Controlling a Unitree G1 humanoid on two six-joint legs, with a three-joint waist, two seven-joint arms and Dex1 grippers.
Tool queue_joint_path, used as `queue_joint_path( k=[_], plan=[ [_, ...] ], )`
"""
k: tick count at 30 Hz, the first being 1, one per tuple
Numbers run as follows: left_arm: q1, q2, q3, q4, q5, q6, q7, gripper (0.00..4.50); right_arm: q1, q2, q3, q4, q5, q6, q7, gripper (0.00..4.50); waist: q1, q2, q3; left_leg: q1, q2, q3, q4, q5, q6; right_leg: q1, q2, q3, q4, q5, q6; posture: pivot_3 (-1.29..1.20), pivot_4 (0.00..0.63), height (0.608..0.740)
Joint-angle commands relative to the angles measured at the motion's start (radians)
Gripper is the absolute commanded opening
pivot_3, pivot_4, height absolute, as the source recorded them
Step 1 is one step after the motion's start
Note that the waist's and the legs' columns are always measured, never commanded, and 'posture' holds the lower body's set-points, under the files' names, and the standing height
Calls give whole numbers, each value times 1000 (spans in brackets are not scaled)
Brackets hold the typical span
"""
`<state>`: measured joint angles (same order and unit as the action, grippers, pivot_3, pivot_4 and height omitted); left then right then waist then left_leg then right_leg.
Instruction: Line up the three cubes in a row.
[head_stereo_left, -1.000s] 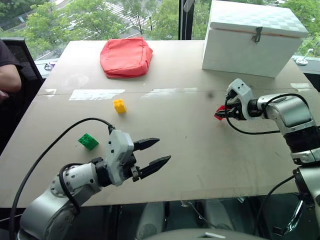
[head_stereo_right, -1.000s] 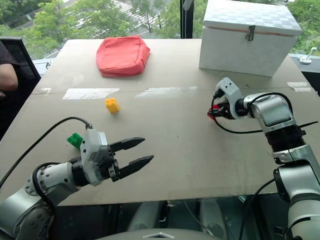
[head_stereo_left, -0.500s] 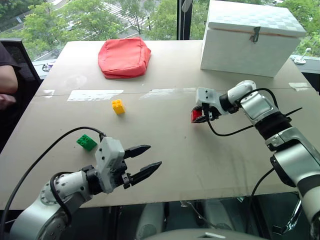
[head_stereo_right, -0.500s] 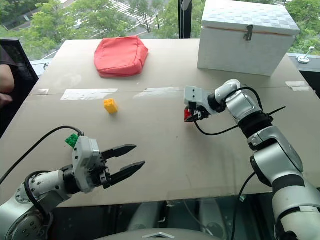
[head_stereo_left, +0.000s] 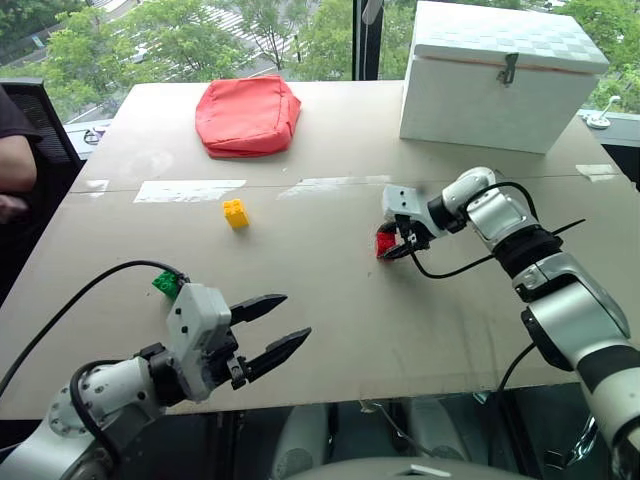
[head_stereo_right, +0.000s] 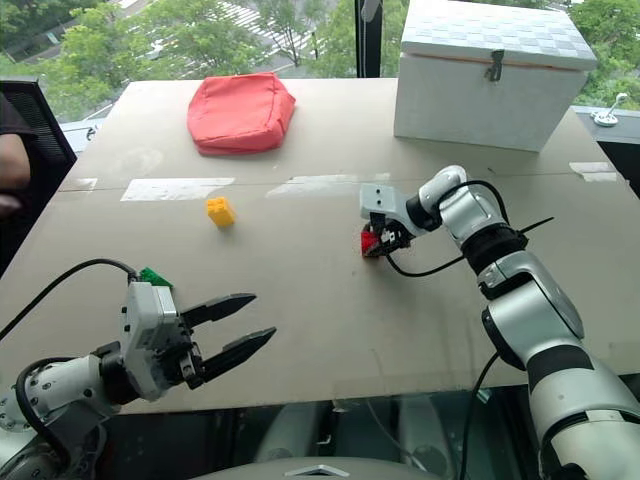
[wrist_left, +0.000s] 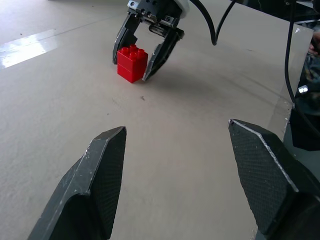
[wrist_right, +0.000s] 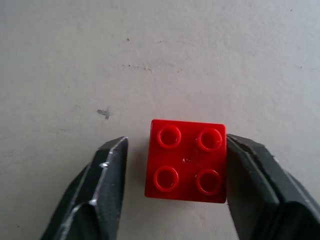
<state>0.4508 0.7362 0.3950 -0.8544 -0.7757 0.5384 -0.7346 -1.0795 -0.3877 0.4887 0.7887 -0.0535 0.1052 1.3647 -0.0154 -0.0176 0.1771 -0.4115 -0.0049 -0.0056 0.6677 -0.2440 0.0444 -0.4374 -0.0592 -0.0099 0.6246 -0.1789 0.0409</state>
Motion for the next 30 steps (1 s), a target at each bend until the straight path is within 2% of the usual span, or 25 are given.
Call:
queue_joint_path(
  k=[1,4,7,10,12,16,21,25,30],
  plan=[
    [10,10,51,-20,-31,8,7,3312,-21,-11,-53,-43,11,3,10,4101,0,0,0,0,0,0,0,0,0,0,0,0,0,0,0,0,150,740],
    [41,-5,121,30,-22,10,16,3312,6,-39,-108,-164,57,56,17,4101,0,0,0,0,0,0,0,0,0,0,0,0,0,0,0,0,150,740],
    [64,-4,220,118,23,-3,16,3312,89,-87,-194,-404,154,102,31,4101,3,0,0,-1,0,-1,-1,0,0,-1,0,0,0,0,0,0,150,740],
    [23,63,317,267,72,-1,-1,3312,264,-194,-306,-780,365,286,85,4101,14,0,0,-2,0,-3,-1,0,0,-1,0,-3,0,0,0,0,150,740],
    [-16,120,335,349,97,18,-17,3312,360,-253,-360,-960,464,404,64,4101,29,0,0,-3,0,-5,-1,0,0,-1,-1,-5,-1,-1,1,0,150,740],
    [-104,264,262,503,166,38,-96,3312,536,-321,-443,-1199,526,444,-35,4101,26,0,0,-1,0,0,0,0,0,-1,-2,-3,-1,-3,5,0,150,740],
    [-245,390,118,681,239,73,-159,3312,649,-328,-505,-1327,566,392,-115,4101,18,0,0,-1,1,2,0,0,0,-2,-3,-3,0,-3,5,0,150,740],
    [-387,447,-3,802,301,68,-199,3312,692,-317,-513,-1393,584,408,-199,4101,18,-1,0,-2,1,2,-2,0,0,-4,-4,-3,0,-1,1,0,150,740],
    [-511,464,-131,892,375,69,-233,3312,742,-319,-496,-1441,574,412,-284,4101,21,-2,0,-3,1,3,-2,0,0,-5,-4,-3,0,0,1,0,150,740]
  ],
)
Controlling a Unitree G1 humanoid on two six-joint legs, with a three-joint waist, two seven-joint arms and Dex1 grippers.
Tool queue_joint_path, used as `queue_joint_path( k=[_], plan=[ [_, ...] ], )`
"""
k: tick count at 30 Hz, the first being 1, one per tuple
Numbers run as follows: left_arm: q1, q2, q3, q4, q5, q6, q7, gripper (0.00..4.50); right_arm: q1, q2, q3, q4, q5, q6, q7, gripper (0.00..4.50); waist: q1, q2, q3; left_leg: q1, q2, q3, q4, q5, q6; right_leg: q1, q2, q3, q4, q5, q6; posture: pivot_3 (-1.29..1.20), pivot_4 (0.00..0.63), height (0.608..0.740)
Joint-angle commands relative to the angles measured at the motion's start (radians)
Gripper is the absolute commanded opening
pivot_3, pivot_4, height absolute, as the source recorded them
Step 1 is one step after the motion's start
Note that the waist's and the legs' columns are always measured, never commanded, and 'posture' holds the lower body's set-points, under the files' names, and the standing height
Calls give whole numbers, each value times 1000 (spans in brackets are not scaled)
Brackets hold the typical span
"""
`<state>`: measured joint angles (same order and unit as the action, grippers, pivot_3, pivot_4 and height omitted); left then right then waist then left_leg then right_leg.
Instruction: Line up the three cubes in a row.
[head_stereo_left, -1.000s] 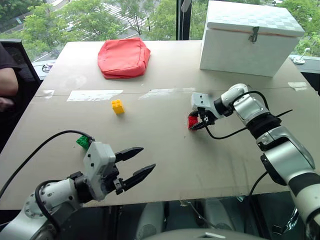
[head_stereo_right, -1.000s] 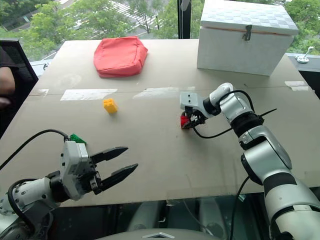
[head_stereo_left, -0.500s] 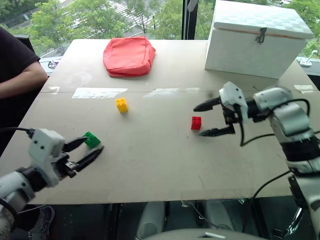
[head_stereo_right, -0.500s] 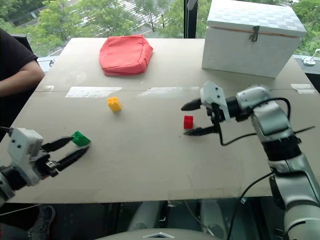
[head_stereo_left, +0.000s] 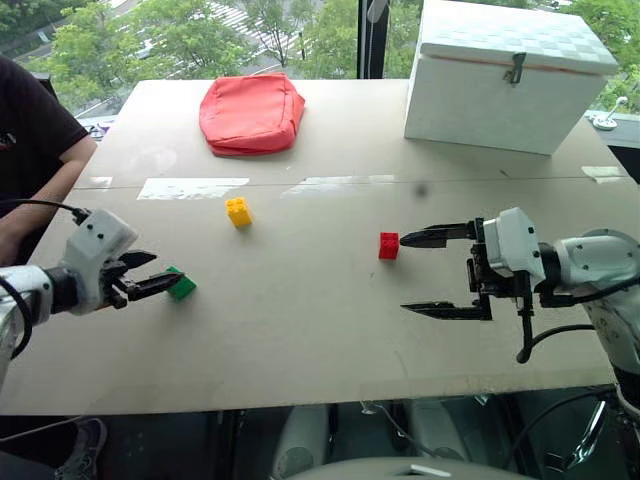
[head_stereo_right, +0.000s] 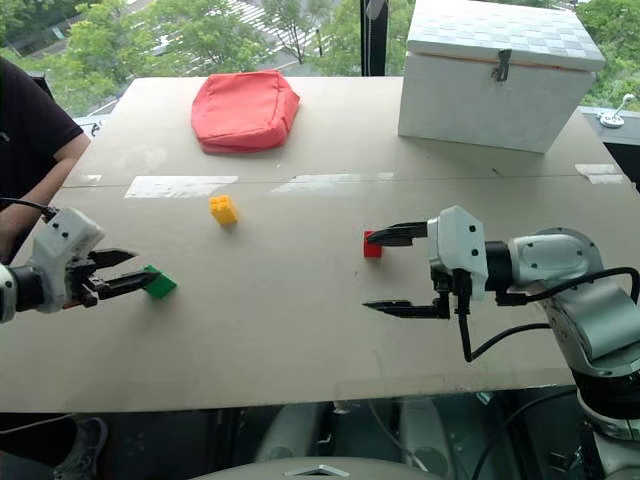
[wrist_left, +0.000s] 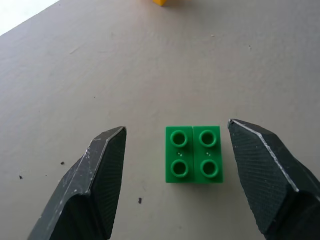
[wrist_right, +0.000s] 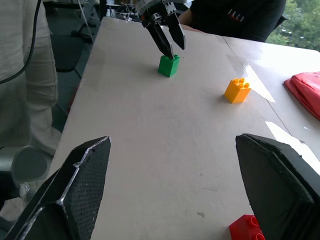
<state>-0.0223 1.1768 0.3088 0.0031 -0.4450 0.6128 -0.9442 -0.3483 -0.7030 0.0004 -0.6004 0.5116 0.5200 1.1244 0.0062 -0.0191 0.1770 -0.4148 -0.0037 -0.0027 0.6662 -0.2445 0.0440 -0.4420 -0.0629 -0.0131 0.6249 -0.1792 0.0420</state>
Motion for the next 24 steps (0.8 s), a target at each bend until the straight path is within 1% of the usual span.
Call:
queue_joint_path(
  k=[1,7,10,13,17,19,24],
  plan=[
    [-58,22,-67,49,56,-9,-33,3312,16,-2,-8,-61,16,2,-59,4101,0,0,0,0,0,1,0,0,0,0,0,1,0,0,0,0,150,740],
    [-129,11,-156,116,97,1,-87,3312,27,-11,0,-86,29,12,-109,4101,-3,0,0,1,0,1,0,0,0,0,0,1,1,-1,1,0,150,740],
    [-134,4,-163,111,92,-6,-117,3312,27,-19,2,-88,26,11,-119,4101,-9,0,0,1,1,2,0,0,0,0,1,2,1,-1,1,0,150,740],
    [-167,-5,-144,133,91,-13,-115,3312,26,-25,3,-88,30,10,-127,4101,-11,-2,0,0,1,1,0,0,0,0,1,1,1,0,1,0,150,740],
    [-191,-24,-83,165,59,-38,-132,3312,28,-28,13,-87,28,5,-138,4101,-10,-3,0,0,1,1,1,0,0,0,1,1,1,0,1,0,150,740],
    [-174,-24,-59,165,53,-60,-155,3312,27,-28,16,-84,29,4,-140,4101,-11,-3,0,0,1,1,1,0,0,0,0,1,1,0,1,0,150,740],
    [-95,-45,-17,145,51,-58,-154,3312,13,-24,28,-67,27,-3,-136,4101,-16,-3,0,0,1,1,1,0,0,0,0,1,1,0,1,0,150,740]
  ],
)
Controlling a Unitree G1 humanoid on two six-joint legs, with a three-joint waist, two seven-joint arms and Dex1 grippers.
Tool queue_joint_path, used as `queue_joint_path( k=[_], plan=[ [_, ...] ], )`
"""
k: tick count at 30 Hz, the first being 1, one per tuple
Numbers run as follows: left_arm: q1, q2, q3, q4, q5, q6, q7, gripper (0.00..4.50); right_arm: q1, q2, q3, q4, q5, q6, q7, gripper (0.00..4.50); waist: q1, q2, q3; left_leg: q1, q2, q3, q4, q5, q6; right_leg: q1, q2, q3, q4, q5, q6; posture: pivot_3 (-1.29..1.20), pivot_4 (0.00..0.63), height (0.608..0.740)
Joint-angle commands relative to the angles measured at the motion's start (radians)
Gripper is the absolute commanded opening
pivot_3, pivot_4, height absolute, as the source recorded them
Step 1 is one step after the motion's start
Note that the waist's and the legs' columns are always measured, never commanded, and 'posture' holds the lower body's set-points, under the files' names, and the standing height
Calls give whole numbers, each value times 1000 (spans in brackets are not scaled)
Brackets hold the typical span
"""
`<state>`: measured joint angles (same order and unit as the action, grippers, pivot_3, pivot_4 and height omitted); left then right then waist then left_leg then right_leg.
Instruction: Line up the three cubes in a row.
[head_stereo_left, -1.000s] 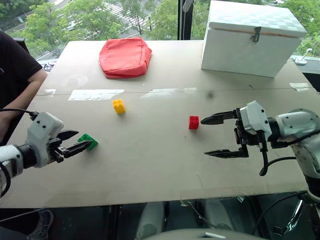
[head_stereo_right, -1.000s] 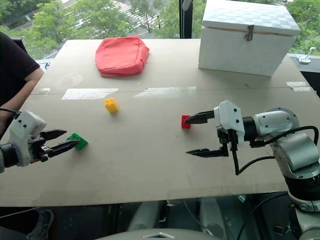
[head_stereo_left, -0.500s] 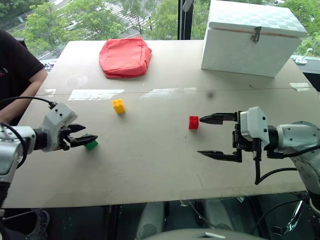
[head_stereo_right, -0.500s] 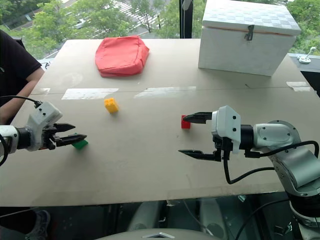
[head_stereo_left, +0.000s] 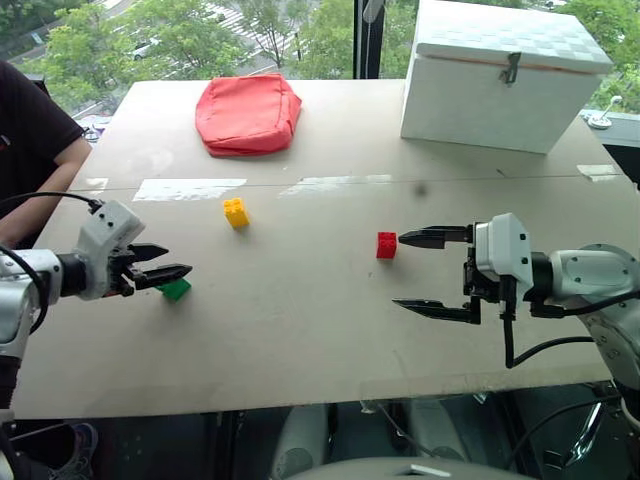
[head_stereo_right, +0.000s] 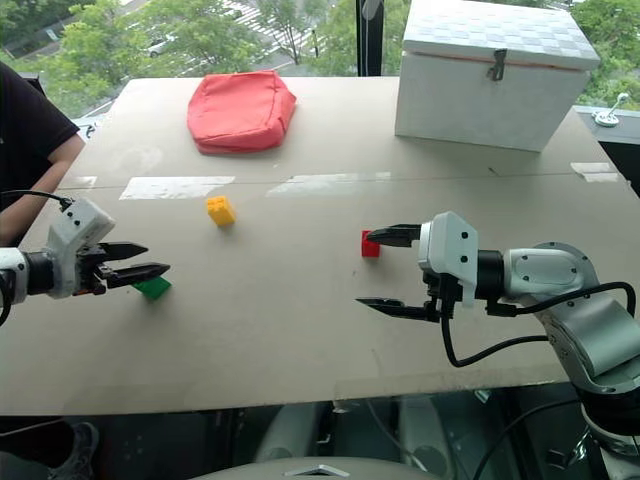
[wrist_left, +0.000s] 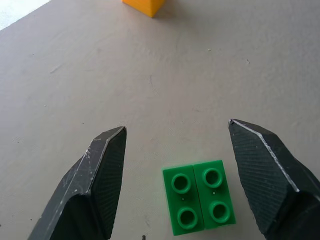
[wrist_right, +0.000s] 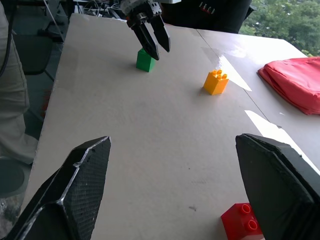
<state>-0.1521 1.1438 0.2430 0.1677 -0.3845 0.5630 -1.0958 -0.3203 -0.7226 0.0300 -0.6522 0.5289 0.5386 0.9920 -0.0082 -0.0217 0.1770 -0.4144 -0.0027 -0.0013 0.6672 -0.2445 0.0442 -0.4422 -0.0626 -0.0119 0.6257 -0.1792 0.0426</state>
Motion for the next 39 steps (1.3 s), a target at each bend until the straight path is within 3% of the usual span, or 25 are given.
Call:
queue_joint_path(
  k=[1,10,15,16,21,26,33,39],
  plan=[
    [52,-18,57,-24,-8,-8,5,3312,-17,-4,0,-12,10,-24,-1,4101,-2,0,0,0,0,0,0,0,0,0,0,0,0,0,0,0,150,740],
    [70,-58,48,0,36,-43,66,3312,-36,-5,3,16,20,-36,12,4101,6,-1,0,0,0,-1,0,0,0,0,0,-1,0,0,0,0,150,740],
    [67,-73,49,4,31,-63,46,1919,-28,-14,-3,4,22,-29,5,4197,6,-1,0,0,0,0,0,0,0,0,0,0,0,1,0,0,150,740],
    [70,-72,48,3,32,-78,34,1393,-26,-16,-5,3,22,-28,4,4197,6,-1,0,0,0,0,0,0,0,0,0,0,0,1,0,0,150,740],
    [-18,-92,2,-132,-44,-47,-38,1393,0,-22,-14,-5,-1,-31,-33,4197,18,-1,-1,0,0,-1,1,0,0,0,0,-1,0,0,0,0,150,740],
    [-244,-192,-228,-242,-21,4,-80,1393,94,33,-68,-5,33,9,-145,4197,28,-2,-2,0,-2,-2,2,0,0,3,-1,-1,0,1,0,0,150,740],
    [-575,-414,-512,27,152,-120,-156,1393,254,-16,-204,-66,97,56,-174,4197,16,-4,-2,1,-6,-1,5,0,1,7,2,0,0,2,3,0,150,740],
    [-738,-528,-605,362,269,-367,-263,1393,331,-48,-259,-126,104,54,-195,4197,15,-4,-2,2,-3,-1,4,0,1,7,8,1,0,2,3,0,150,740]
  ],
)
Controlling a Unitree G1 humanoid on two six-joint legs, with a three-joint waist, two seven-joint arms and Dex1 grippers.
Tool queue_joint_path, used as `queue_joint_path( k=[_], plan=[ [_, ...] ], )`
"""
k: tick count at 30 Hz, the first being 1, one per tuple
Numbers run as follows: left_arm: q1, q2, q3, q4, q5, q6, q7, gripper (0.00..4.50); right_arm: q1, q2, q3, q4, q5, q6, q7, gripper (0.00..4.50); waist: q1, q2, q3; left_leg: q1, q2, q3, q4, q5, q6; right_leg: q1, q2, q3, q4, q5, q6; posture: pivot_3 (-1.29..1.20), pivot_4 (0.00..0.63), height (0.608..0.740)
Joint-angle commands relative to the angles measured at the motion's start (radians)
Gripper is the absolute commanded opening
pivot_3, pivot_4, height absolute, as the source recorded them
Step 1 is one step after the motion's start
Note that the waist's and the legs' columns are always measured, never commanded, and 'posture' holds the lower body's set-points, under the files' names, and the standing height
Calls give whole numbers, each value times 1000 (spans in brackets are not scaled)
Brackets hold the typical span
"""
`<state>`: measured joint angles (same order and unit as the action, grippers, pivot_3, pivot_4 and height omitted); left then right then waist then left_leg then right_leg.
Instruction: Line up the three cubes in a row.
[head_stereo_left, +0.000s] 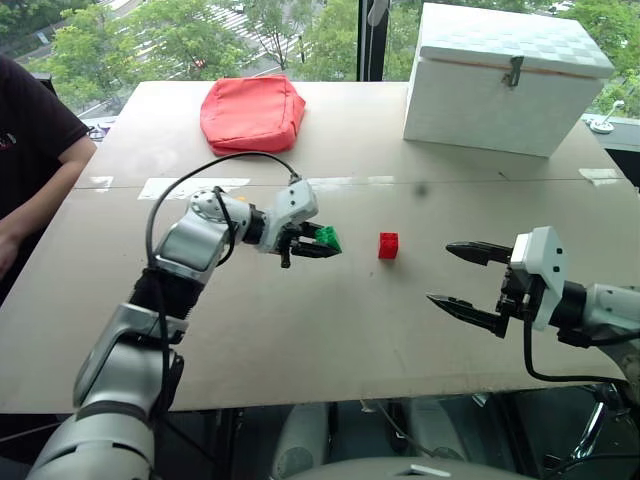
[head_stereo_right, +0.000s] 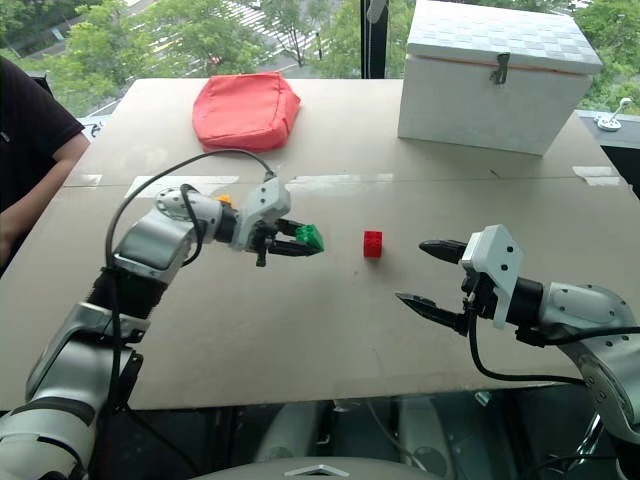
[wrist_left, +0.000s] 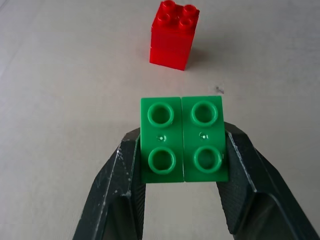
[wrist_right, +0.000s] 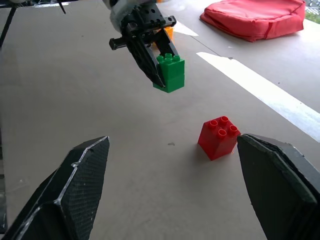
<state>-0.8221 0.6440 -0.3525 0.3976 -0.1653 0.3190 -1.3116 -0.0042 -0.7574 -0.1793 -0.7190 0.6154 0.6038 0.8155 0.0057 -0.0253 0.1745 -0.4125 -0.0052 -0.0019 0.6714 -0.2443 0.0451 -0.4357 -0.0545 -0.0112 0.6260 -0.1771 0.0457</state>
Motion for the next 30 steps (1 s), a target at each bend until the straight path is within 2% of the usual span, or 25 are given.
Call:
queue_joint_path(
  k=[1,11,22,23,24,27,30],
  plan=[
    [-89,-45,-10,176,60,-151,-53,1393,21,-13,-52,-67,18,-9,-26,4197,3,0,0,0,0,0,0,0,0,0,0,0,0,0,0,0,150,740],
    [-214,-143,-22,454,183,-358,-103,1393,112,-23,-92,-100,5,-18,-56,4197,9,0,0,-2,0,-1,1,0,0,0,-1,2,-1,0,0,0,150,740],
    [-249,-182,-16,515,254,-377,-120,1393,134,-22,-101,-120,27,3,-102,4197,9,-1,0,-2,1,-4,2,0,0,1,0,2,0,0,1,0,150,740],
    [-249,-181,-19,515,261,-380,-124,2354,133,-23,-103,-120,29,4,-103,4197,9,-1,0,-2,1,-4,2,0,0,1,0,2,0,0,1,0,150,740],
    [-247,-178,-20,511,264,-383,-136,2692,132,-25,-105,-120,32,4,-104,4197,8,-1,0,-2,0,-4,2,0,0,1,0,2,0,0,1,0,150,740],
    [-228,-152,11,446,238,-350,-166,4212,129,-28,-110,-121,44,8,-108,4197,8,-1,0,-2,0,-4,3,0,0,1,0,2,0,0,1,0,150,740],
    [-188,-73,83,278,173,-227,-195,4212,116,-28,-98,-113,46,3,-111,4197,1,0,0,-2,2,-5,3,0,0,1,0,2,0,0,0,0,150,740]
  ],
)
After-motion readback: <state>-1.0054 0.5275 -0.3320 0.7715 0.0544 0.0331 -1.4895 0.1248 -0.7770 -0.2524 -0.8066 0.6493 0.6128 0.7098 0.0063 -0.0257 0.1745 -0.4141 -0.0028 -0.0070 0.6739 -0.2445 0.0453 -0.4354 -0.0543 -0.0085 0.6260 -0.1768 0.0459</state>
